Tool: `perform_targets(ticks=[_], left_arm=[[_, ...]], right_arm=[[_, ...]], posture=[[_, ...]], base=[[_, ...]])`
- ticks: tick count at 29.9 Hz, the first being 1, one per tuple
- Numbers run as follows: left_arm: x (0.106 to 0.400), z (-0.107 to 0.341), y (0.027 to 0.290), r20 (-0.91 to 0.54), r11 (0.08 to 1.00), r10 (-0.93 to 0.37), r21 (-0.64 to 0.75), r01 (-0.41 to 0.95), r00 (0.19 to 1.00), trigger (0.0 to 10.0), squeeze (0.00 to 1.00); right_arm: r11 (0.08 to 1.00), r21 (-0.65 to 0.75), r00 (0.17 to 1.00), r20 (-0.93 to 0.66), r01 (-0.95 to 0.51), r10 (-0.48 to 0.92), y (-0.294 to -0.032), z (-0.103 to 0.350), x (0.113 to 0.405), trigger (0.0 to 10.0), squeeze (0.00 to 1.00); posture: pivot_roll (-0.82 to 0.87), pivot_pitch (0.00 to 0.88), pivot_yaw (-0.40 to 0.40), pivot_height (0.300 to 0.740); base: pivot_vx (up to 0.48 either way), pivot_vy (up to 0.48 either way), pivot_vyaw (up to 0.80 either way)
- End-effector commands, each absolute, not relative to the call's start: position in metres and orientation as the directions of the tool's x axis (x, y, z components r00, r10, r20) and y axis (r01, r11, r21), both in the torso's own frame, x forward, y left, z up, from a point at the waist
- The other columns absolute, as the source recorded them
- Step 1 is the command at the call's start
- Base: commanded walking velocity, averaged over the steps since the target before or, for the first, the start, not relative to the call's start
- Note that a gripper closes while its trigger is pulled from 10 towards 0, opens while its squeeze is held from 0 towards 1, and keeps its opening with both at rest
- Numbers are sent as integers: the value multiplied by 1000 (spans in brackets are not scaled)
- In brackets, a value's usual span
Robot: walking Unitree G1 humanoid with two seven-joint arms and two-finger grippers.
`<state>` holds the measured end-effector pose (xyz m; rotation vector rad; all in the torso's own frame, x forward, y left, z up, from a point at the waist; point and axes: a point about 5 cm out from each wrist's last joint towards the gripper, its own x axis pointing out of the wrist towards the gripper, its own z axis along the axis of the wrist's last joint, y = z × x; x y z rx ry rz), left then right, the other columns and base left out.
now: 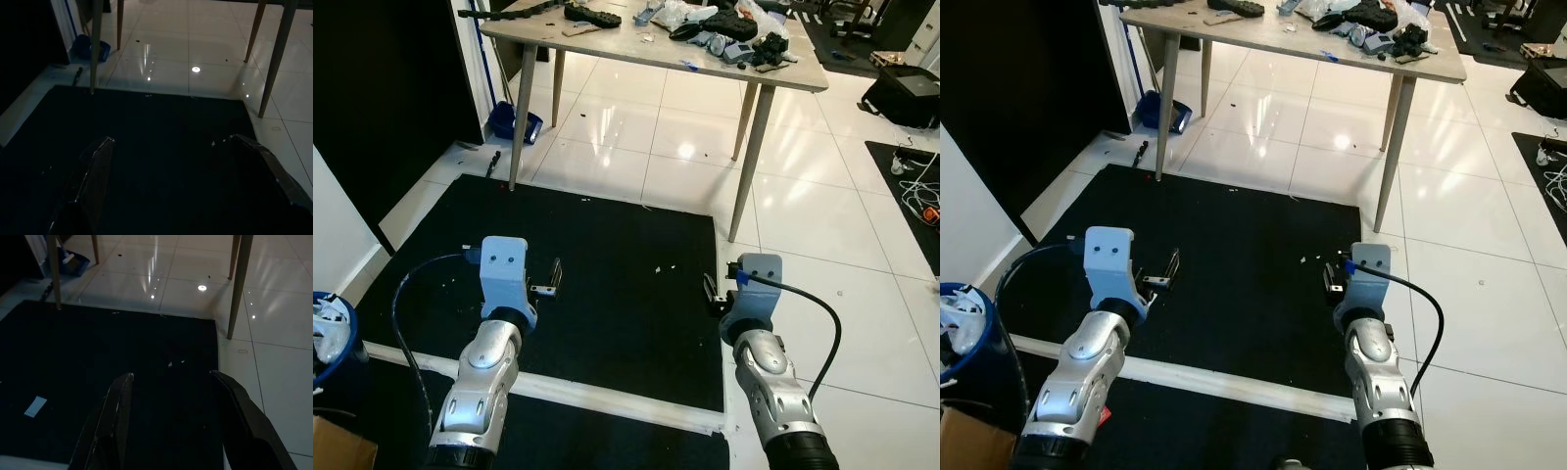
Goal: Picking trash to rubbish bin
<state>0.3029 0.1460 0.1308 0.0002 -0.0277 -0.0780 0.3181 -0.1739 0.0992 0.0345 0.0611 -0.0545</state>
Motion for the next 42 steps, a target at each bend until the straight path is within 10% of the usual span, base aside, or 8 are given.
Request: perform_targets(ticks=[1, 42], left_arm=[[301, 128, 146, 20, 996, -83, 9, 83, 996, 10000, 0], [300, 127, 149, 24, 997, -82, 2, 82, 996, 10000, 0]], right_arm=[[997, 22, 996, -68, 68, -66, -178, 98, 317, 10000, 0], [998, 21, 996, -66, 56, -55, -177, 98, 318, 10000, 0]], posture=[[15, 145, -20, 740], [13, 120, -20, 740]], base=[[285, 0, 0], [317, 0, 0]])
